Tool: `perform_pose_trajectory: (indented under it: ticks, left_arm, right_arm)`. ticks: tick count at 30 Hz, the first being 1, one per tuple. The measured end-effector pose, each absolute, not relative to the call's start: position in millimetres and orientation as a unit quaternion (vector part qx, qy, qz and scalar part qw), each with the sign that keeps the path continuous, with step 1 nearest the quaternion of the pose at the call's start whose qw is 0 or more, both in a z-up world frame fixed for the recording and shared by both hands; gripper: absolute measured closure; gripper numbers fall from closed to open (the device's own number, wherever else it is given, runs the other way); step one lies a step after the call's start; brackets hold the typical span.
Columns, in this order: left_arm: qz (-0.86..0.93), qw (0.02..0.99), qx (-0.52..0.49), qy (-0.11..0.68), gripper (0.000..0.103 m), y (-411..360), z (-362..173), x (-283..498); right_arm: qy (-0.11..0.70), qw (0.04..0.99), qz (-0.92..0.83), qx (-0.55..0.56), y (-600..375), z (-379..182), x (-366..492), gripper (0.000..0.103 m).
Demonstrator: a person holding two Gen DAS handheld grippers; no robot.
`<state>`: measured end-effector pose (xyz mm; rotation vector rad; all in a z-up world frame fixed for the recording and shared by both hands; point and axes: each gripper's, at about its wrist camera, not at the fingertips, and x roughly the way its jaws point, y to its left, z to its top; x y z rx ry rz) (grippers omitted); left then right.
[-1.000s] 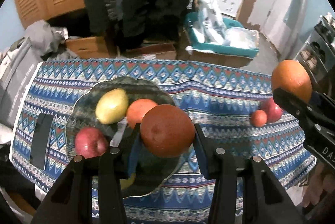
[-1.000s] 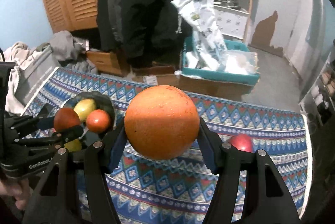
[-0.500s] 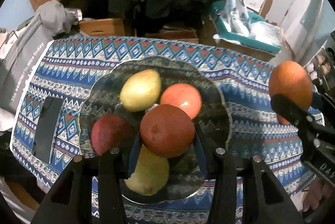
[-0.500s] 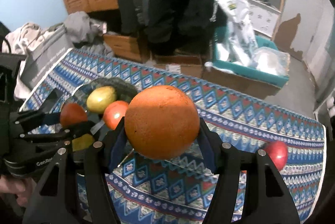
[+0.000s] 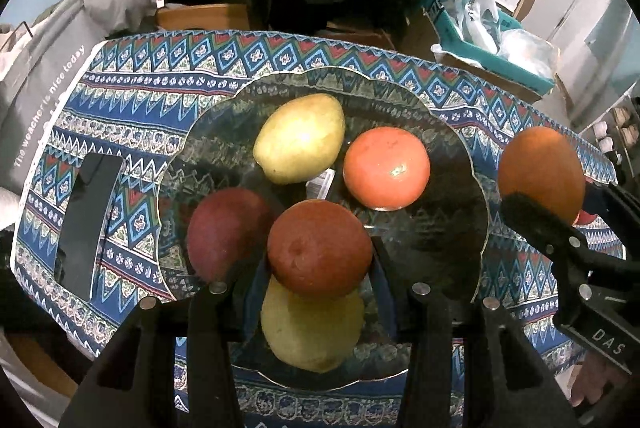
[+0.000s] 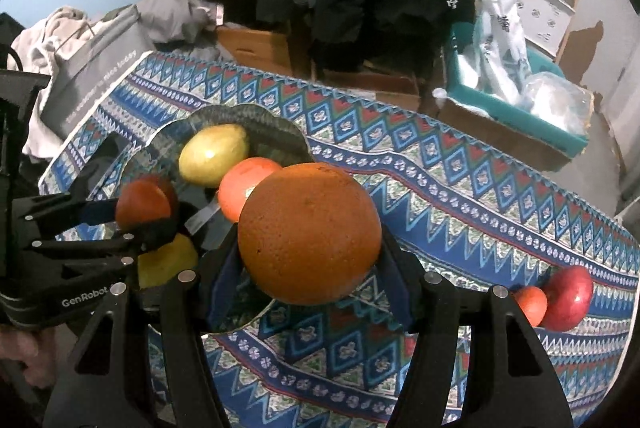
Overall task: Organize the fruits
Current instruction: 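Open the left tool over the plate while the right tool releases its orange onto it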
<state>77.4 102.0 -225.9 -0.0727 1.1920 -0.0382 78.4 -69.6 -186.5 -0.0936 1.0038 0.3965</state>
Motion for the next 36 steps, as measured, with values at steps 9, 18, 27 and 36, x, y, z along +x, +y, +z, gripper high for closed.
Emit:
perform_pose_trajectory:
  ticks: [9,18,27,36]
  left_arm:
    - [-0.014,0.833,-0.035,0.551,0.031,111,-219,72]
    - [0.001,0.833,-0.027,0.552,0.031,122,-211,61]
    - [0.015,0.832,-0.036,0.553,0.031,137,-211,52]
    - [0.024,0.832,-0.034,0.554,0.031,140,-209,50]
  right_arm:
    - [0.486,0.850,0.195,-0.051,-60,-190,79,0.040]
    - [0.507,0.833,0.214,-0.060,-45,-202,76,0.040]
    - [0.528,0.815,0.224,-0.080,-26,-216,74,0.039]
    - [0.531,0.814,0.217,-0.097,-18,-219,73,0.037]
